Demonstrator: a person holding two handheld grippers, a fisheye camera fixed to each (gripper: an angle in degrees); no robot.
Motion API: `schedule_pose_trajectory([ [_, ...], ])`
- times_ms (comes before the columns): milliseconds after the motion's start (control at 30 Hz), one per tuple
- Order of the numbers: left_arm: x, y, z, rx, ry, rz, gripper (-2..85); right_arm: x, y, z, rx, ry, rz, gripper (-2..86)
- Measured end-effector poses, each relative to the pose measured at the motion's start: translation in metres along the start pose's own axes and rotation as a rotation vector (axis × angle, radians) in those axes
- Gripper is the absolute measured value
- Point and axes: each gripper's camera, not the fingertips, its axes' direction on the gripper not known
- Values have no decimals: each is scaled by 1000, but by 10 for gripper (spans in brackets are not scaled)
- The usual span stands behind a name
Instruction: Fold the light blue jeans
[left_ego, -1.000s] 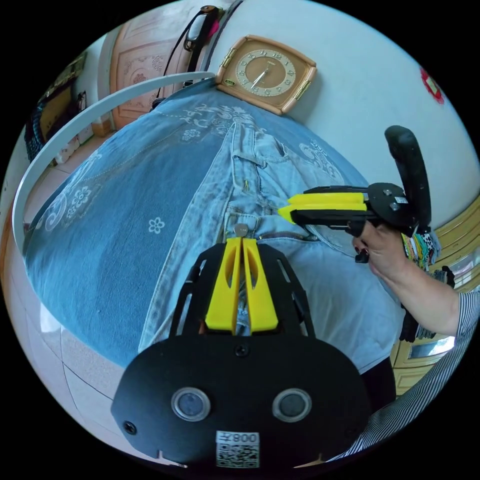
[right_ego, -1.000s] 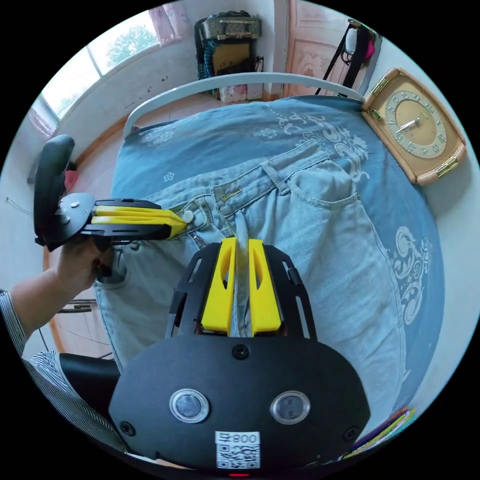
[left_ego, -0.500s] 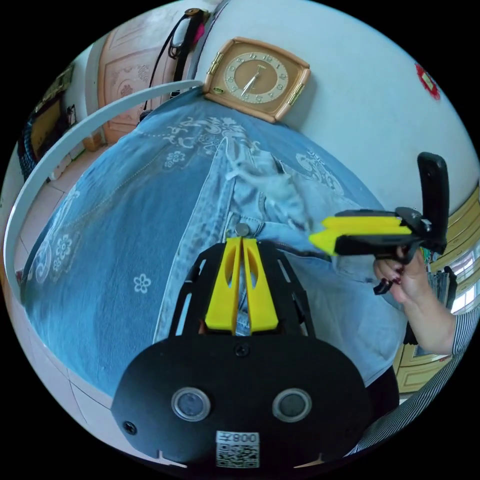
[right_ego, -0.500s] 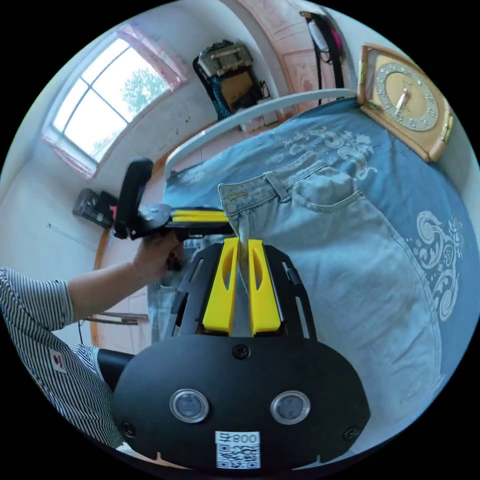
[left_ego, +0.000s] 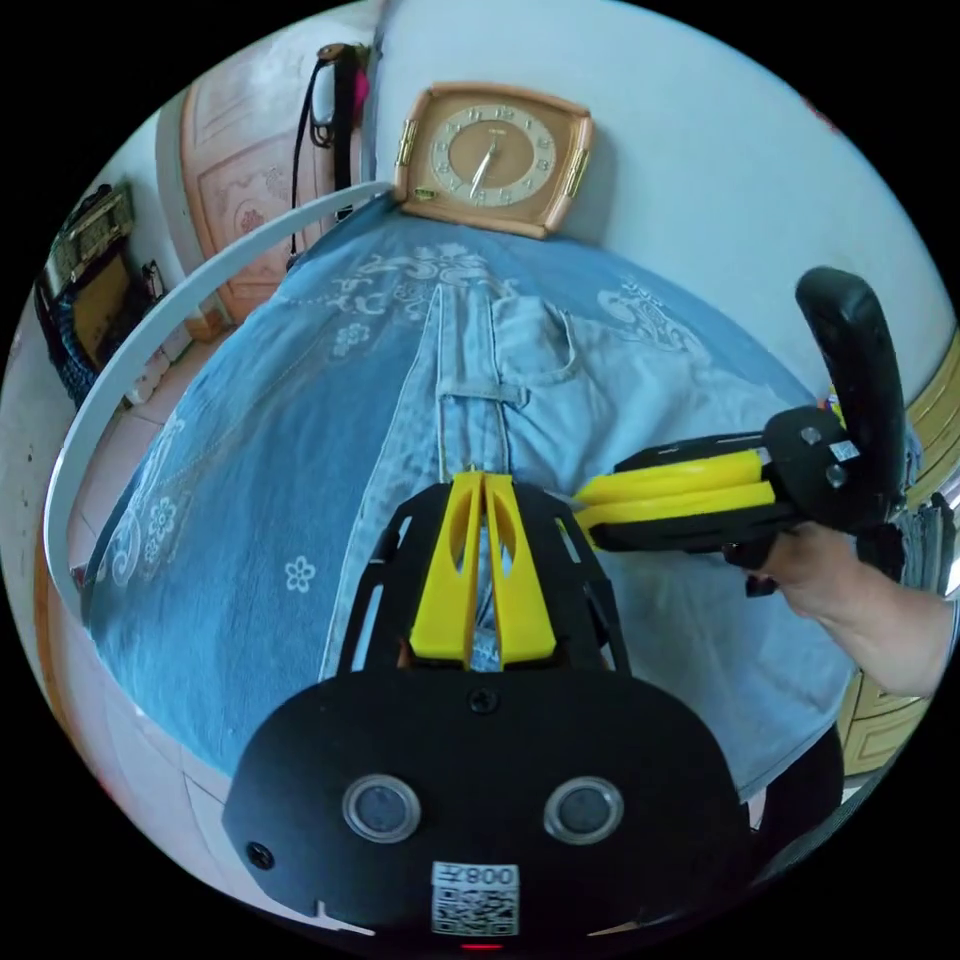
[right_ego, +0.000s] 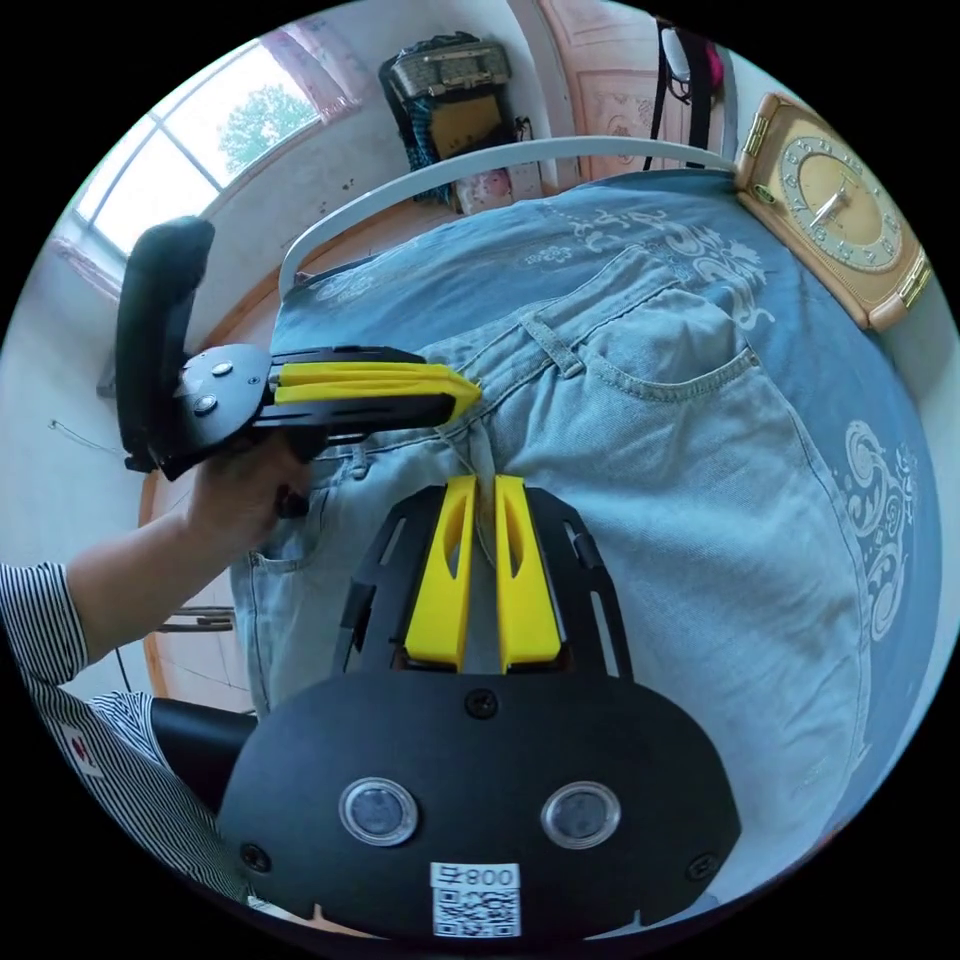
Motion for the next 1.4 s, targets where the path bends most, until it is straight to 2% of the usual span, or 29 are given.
schedule_pose_trajectory([
  [233, 19, -23, 9, 5, -11, 5, 1, 28, 18, -28, 51, -112, 84, 12],
  [367, 32, -36, 15, 7, -32, 13, 1, 38, 54, -41, 94, -61, 139, 6],
  [467, 41, -46, 20, 8, -45, 18, 1, 47, 61, 5, -67, -55, 159, 4],
  [500, 45, -51, 22, 8, -50, 19, 1, 46, 66, 3, 10, -48, 149, 4],
  [700, 69, -74, 35, 8, -113, 44, 3, 40, 72, 13, 31, 44, 116, 3],
  [867, 79, -93, 43, 5, -90, 28, 4, 73, 86, 5, 19, -103, 204, 5],
  [967, 77, -105, 37, 30, -3, -45, 6, 107, 117, -35, 146, -176, 252, 8],
  [1000, 78, -108, 30, 90, 17, -61, 7, 125, 132, -54, 198, -175, 274, 10],
  [1100, 87, -129, 24, 177, 71, -22, 14, 180, 166, -89, 247, -91, 308, 23],
  [1233, 104, -185, 49, 113, 124, 86, 27, 259, 190, -106, 128, 68, 368, 52],
  [1400, 123, -252, 85, 27, 151, 131, 57, 306, 189, -114, 39, 183, 370, 58],
])
